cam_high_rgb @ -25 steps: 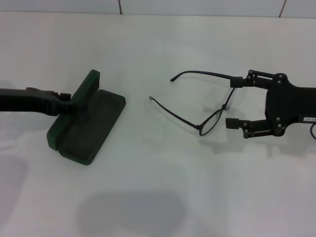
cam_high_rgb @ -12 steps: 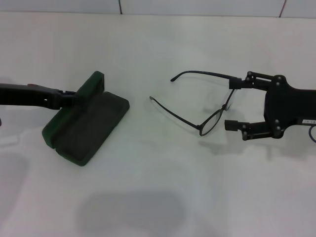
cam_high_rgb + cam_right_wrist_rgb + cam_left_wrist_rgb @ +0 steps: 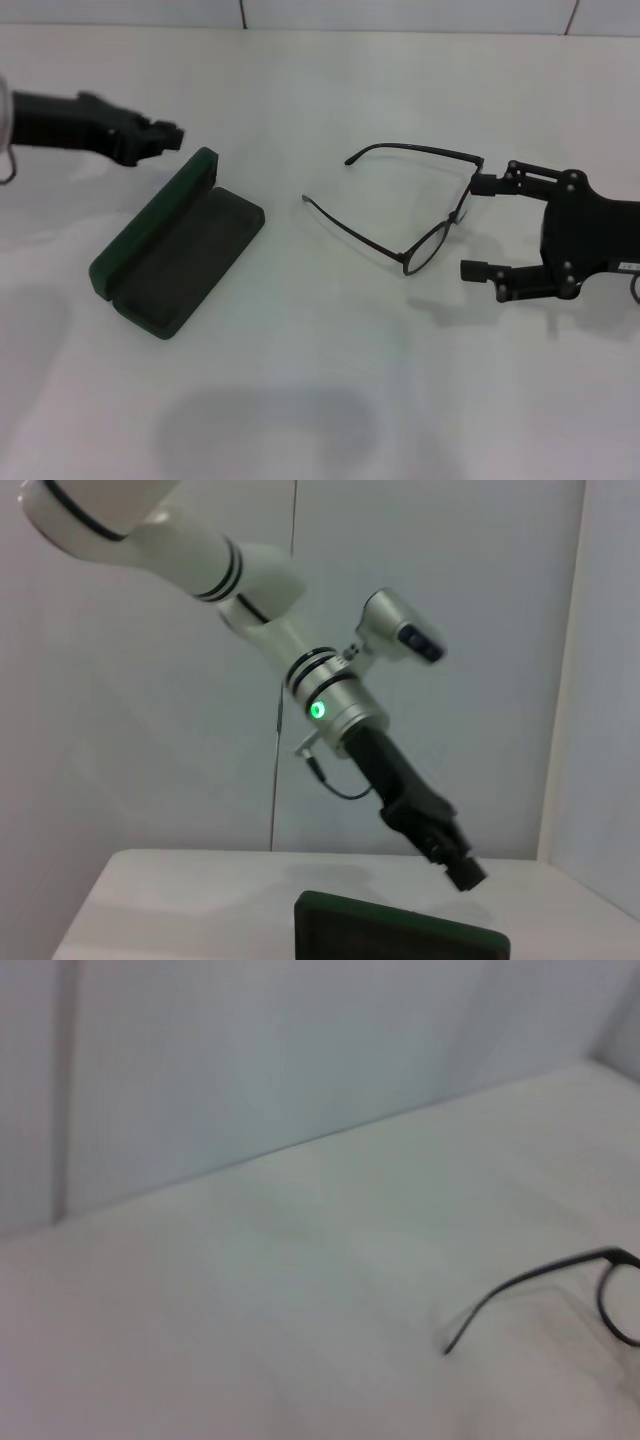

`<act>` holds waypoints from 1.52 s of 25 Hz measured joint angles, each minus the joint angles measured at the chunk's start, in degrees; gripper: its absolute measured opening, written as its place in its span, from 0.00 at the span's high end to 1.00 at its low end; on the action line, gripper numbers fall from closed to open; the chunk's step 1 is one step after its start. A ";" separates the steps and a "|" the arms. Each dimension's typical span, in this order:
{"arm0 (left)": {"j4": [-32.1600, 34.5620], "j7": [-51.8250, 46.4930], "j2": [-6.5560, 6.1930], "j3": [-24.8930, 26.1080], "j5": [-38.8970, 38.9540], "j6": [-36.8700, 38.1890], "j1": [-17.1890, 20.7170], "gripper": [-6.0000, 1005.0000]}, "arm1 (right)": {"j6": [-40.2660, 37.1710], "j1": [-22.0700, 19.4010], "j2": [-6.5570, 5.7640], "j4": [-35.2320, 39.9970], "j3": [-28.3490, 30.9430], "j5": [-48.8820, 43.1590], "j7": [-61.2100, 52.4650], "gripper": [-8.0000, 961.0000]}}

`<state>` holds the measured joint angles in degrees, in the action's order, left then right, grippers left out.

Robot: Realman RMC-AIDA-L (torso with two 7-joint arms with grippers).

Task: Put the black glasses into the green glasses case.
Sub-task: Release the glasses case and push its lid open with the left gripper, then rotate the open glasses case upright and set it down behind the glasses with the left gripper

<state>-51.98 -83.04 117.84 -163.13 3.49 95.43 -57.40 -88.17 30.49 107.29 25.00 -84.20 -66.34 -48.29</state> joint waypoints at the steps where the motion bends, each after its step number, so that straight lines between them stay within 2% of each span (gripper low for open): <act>1: 0.21 1.40 -0.01 0.00 -1.21 -0.03 -0.99 0.82 | -0.01 -0.07 0.14 0.01 0.00 0.00 0.19 0.08; 4: 0.28 3.20 0.14 0.00 -4.00 0.32 -3.41 0.90 | -0.02 -0.82 0.44 0.46 0.00 -0.01 0.79 0.08; 8: 0.24 2.74 1.16 0.00 -5.90 0.93 -5.31 0.97 | -0.02 -1.81 0.47 0.89 0.52 -0.02 1.01 0.08; 13: -0.74 -2.78 1.67 0.01 -7.15 0.74 -5.05 0.81 | -0.01 -1.74 0.42 0.92 1.07 -0.10 1.12 0.08; 21: -2.20 -3.94 1.66 0.01 -2.88 1.27 0.84 0.66 | 0.55 -0.92 0.20 0.93 1.27 -1.20 1.24 0.08; 25: -2.21 -3.75 1.71 0.00 -3.08 1.78 2.20 0.59 | 0.86 0.10 0.06 0.93 1.30 -1.61 1.27 0.08; 30: -2.16 -4.56 1.84 0.01 -4.55 2.29 2.78 0.38 | 1.21 0.69 -0.03 0.93 1.32 -2.03 1.34 0.08; 38: -1.84 -7.71 1.86 0.01 -6.50 1.53 2.46 0.40 | 1.18 0.41 -0.08 0.93 1.32 -2.31 2.60 0.08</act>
<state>-53.82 -90.75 119.70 -163.12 -3.01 96.96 -54.94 -87.00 30.90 107.20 25.93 -82.88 -68.65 -45.69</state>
